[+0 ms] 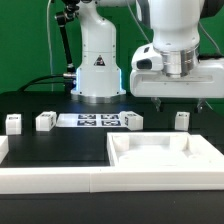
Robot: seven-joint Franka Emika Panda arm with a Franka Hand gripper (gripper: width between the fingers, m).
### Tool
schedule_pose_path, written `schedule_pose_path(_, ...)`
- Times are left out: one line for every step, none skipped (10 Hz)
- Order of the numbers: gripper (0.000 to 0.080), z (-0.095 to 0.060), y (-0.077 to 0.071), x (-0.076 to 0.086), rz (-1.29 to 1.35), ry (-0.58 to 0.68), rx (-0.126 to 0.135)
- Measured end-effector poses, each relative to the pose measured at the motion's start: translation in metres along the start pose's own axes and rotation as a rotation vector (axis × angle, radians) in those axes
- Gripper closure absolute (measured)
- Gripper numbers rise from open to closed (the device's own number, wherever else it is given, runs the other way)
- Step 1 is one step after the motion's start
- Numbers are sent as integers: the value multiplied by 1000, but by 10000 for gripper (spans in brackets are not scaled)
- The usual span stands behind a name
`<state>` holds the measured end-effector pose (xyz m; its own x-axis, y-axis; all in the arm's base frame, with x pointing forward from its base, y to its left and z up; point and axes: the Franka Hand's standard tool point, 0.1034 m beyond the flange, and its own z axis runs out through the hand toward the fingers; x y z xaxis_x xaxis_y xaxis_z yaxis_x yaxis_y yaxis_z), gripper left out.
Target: Assemble square table
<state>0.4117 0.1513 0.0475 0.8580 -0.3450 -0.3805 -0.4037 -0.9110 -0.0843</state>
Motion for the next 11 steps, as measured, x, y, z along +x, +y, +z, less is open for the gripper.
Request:
schedule_pose_path(150, 0, 0, 0, -4, 0, -3)
schedule_pose_path(150, 0, 0, 0, -4, 0, -3)
schedule_pose_path(150, 0, 0, 0, -4, 0, -3)
schedule_pose_path(150, 0, 0, 0, -5, 0, -3)
schedule_pose_path(150, 3, -1, -3, -12, -9, -8)
schedule_pose_path(150, 8, -9, -8, -8, 4, -13)
schedule_pose_path(150, 9, -10, -13, -38, -28, -20)
schedule_pose_path(150, 10, -6, -13, -35, -82, -29)
schedule_pose_path(150, 15, -4, -12, -38, -136, -35)
schedule_pose_path(150, 20, -5, -14, -43, -200, -43)
schedule_pose_path(150, 22, -6, -13, -51, -238, -44)
